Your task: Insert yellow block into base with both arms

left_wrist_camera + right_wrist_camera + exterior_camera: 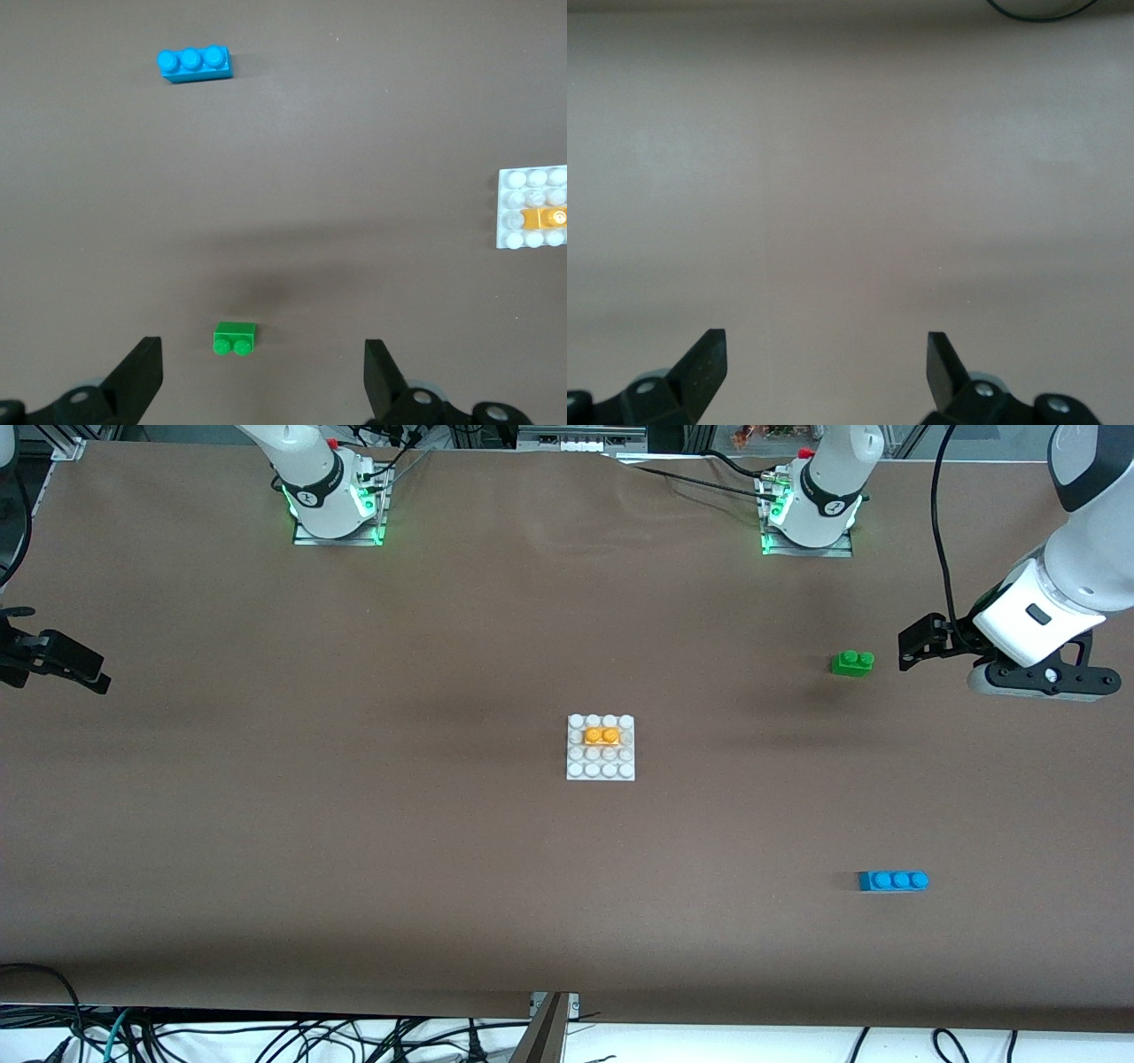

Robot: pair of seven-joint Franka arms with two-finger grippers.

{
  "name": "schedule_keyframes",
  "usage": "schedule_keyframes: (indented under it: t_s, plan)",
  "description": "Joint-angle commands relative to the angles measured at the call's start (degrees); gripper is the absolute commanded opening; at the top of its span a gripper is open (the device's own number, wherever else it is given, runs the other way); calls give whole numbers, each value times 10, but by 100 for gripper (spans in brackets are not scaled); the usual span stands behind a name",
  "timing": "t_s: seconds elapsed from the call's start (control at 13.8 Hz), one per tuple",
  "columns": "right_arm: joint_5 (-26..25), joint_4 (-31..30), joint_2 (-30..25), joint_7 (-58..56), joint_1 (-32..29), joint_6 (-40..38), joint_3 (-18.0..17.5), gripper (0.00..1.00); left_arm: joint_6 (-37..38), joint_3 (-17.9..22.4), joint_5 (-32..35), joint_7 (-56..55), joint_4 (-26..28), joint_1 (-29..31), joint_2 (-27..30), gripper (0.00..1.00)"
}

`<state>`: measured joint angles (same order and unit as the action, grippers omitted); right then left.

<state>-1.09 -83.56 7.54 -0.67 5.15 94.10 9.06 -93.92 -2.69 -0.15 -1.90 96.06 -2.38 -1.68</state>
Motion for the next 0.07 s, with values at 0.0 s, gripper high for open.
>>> schedule_keyframes:
  t_s: [0.0]
  plan:
    - [-3, -2, -5, -6, -2, -4, -4, 100, -5, -8, -10, 11, 9, 15, 15, 100]
